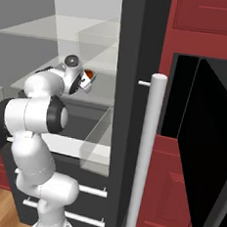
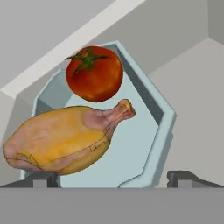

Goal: Place the tupperware containing the chicken drumstick and tomato meal in the microwave. Close the microwave door and press the start button to reheat the meal.

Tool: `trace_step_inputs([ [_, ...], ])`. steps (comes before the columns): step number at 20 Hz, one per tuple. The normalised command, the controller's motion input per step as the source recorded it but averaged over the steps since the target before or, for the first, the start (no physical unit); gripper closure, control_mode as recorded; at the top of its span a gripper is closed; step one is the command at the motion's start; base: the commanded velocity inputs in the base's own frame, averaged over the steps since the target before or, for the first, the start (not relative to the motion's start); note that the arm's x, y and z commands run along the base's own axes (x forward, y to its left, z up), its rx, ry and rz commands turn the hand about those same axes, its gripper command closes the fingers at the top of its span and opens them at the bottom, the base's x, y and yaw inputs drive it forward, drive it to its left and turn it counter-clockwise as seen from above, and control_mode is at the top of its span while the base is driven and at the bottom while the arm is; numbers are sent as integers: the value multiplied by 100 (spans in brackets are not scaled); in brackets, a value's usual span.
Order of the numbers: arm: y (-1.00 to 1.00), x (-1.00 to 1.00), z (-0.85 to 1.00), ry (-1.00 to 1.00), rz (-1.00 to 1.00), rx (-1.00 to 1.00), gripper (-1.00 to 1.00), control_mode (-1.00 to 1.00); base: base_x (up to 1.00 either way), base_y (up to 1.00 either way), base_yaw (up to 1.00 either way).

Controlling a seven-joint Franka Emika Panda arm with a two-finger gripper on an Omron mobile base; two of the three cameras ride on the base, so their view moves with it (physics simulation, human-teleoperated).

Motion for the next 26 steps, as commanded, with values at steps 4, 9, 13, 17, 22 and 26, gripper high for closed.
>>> trace_step_inputs([
  [4, 9, 58, -19, 8, 0, 0, -100, -100, 0, 0, 0],
  [9, 14, 46, -28, 13, -6, 0, -100, -100, 0, 0, 0],
  [13, 29, 12, -38, 16, -18, -1, 100, -100, 0, 0, 0],
  [17, 4, 0, -48, 10, -21, -1, 100, -100, 0, 0, 0],
  [22, 0, 0, -14, 1, -8, 0, 100, -100, 0, 0, 0],
  [26, -1, -63, -8, -2, -6, 0, 100, -100, 0, 0, 0],
])
